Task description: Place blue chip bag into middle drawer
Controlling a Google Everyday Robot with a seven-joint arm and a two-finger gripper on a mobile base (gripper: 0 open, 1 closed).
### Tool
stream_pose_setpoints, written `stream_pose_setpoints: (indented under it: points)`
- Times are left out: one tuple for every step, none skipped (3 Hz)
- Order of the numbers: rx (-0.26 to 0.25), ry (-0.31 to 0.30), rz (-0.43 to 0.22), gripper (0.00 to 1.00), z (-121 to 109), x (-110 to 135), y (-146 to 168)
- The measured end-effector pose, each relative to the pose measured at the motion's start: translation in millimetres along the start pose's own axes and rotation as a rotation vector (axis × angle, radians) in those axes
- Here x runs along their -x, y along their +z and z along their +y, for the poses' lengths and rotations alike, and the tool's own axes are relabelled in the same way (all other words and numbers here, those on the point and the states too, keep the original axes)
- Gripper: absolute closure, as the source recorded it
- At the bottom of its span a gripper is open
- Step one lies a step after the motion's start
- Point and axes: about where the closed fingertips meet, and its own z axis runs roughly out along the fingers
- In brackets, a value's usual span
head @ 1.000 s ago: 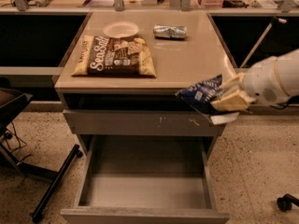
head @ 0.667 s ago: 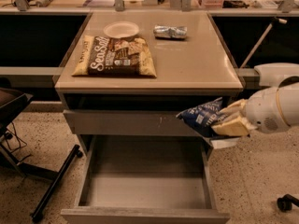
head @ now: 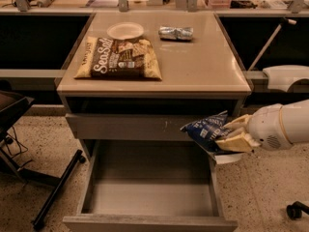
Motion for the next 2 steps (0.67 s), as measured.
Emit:
stream_pose_setpoints:
  points:
    - [0.005, 0.011, -0.035, 1.00, 8, -23, 32]
    - [-0.040, 0.028, -0.081, 1.00, -13, -53, 95]
